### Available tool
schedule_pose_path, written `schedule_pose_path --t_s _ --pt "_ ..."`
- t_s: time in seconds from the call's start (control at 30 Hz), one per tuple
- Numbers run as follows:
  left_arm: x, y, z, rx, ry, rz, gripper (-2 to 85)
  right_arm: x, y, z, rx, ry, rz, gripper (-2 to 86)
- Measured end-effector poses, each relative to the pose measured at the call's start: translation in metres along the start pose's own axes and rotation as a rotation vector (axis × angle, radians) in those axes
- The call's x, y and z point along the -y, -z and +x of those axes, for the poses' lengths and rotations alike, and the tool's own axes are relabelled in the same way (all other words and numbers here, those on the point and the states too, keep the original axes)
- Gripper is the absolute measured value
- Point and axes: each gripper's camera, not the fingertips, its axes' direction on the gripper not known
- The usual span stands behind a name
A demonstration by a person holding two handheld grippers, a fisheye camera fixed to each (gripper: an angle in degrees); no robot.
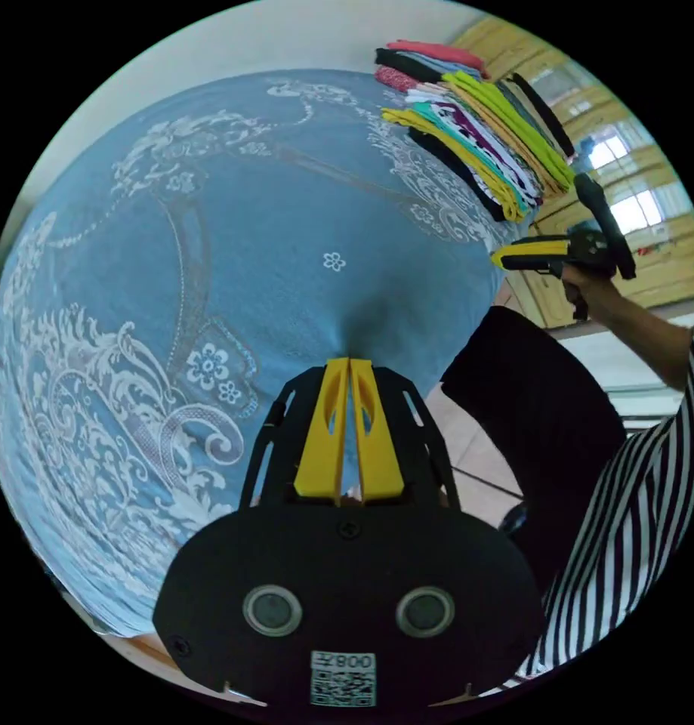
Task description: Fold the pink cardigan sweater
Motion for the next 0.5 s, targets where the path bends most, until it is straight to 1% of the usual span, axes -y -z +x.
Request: schedule_pose_path --t_s 0.03,0.07,0.1,0.13,0.2,0.23,0.3,0.33,0.4,0.43,0.5 --pt "0.007 0.005 -0.013 -0.058 0.063 -0.042 0.2 0.005 0.004 0.004 0.024 -0.012 -0.030 -0.5" --pt "0.011 0.007 -0.020 -0.090 0.104 -0.070 0.2 0.016 0.014 0.012 0.098 -0.023 -0.097 -0.5" --pt "0.020 0.013 -0.031 -0.204 0.153 -0.124 0.2 0.026 0.037 0.022 0.221 -0.047 -0.095 -0.5" --pt "0.031 0.025 -0.036 -0.377 0.148 -0.127 0.3 0.030 0.053 0.027 0.271 -0.057 -0.067 -0.4" --pt "0.051 0.056 -0.038 -0.494 0.141 -0.091 0.3 0.049 0.124 0.053 0.317 -0.108 0.057 -0.2" --pt "0.068 0.080 -0.035 -0.509 0.097 -0.062 0.4 0.054 0.143 0.061 0.325 -0.120 0.103 -0.1" --pt "0.097 0.117 -0.030 -0.502 0.013 -0.039 0.5 0.076 0.217 0.106 0.294 -0.172 0.308 0.8" --pt "0.117 0.137 -0.029 -0.485 -0.030 -0.035 0.6 0.082 0.232 0.119 0.273 -0.185 0.354 1.2" --pt "0.148 0.162 -0.029 -0.466 -0.066 -0.028 0.8 0.107 0.289 0.190 0.207 -0.251 0.550 4.4" --pt "0.169 0.174 -0.031 -0.470 -0.071 -0.018 0.9 0.113 0.300 0.210 0.194 -0.265 0.593 4.9" --pt "0.199 0.191 -0.034 -0.487 -0.046 0.004 0.9 0.138 0.336 0.299 0.182 -0.355 0.730 7.4"
